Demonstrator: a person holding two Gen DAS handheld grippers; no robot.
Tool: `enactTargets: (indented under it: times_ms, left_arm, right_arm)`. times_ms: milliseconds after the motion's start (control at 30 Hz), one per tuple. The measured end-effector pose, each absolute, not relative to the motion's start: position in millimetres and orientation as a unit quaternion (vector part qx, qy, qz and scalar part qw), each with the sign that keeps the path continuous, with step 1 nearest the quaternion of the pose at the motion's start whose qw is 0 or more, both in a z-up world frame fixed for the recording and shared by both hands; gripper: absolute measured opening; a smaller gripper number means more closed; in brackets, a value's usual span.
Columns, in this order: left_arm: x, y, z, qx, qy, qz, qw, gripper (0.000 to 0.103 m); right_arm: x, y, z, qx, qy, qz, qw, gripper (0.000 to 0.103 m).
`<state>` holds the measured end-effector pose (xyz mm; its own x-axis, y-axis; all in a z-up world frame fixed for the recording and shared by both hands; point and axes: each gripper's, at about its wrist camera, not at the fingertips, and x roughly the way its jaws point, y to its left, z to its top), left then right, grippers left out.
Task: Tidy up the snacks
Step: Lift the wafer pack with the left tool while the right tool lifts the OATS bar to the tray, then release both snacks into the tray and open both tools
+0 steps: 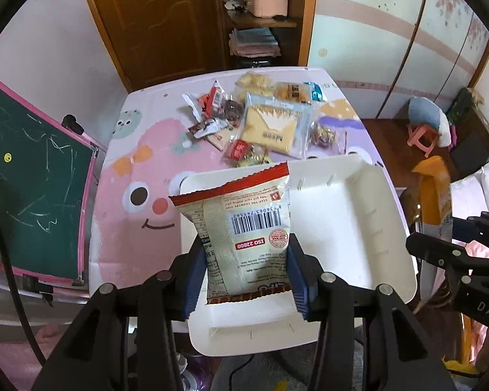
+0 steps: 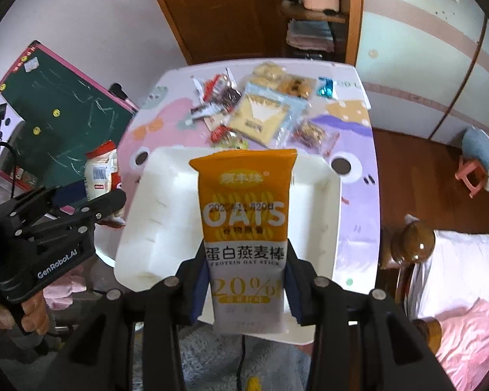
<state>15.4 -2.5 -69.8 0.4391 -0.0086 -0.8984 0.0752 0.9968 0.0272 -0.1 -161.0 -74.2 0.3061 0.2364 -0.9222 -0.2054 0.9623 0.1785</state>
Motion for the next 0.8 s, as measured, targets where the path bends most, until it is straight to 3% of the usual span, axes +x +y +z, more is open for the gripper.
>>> enactTargets:
  times_ms: [367,533,800]
  left_arm:
    - [2,-10,-76,0.046,0.536,-0.015,0.843,0.048]
    - [-3,-9,-72,0.047,0.528,-0.004,0.848,0.09]
    - [-7,-5,-68,0.037,0.526,0.006,0.85,0.091]
  right_arm:
    - [-7,-162,-80,0.005,0.575,0.129,0.808,0.041]
    - [-8,-162,-78,0.003,0.566,0.128,0.815,0.053]
    - [-7,-170,-76,0.013,0.566,0.121,0.816,0.057]
